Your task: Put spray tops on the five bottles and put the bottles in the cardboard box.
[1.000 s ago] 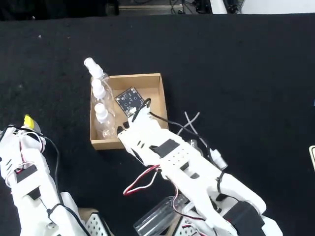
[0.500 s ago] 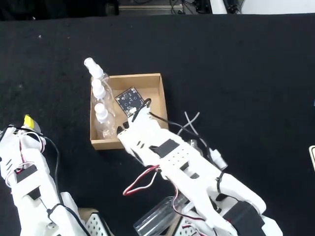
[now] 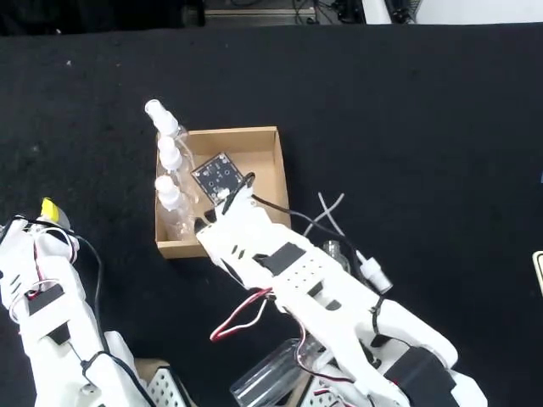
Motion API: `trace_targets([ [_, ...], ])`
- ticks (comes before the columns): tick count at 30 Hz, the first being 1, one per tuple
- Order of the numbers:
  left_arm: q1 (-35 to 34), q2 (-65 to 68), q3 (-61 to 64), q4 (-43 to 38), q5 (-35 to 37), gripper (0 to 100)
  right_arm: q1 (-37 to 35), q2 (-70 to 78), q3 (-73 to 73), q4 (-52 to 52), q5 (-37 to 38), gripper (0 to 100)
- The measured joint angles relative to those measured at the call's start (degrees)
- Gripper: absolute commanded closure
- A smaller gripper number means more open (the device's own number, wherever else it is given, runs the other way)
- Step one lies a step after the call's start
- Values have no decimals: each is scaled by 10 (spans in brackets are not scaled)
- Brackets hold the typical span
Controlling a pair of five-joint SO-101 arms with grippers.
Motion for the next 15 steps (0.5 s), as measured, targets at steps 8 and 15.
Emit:
trace_targets([
  [8, 0, 0, 0, 0, 0, 805, 0, 0, 15, -53, 0, 988],
  [15, 0, 0, 0, 0, 0, 805, 0, 0, 15, -50, 0, 988],
])
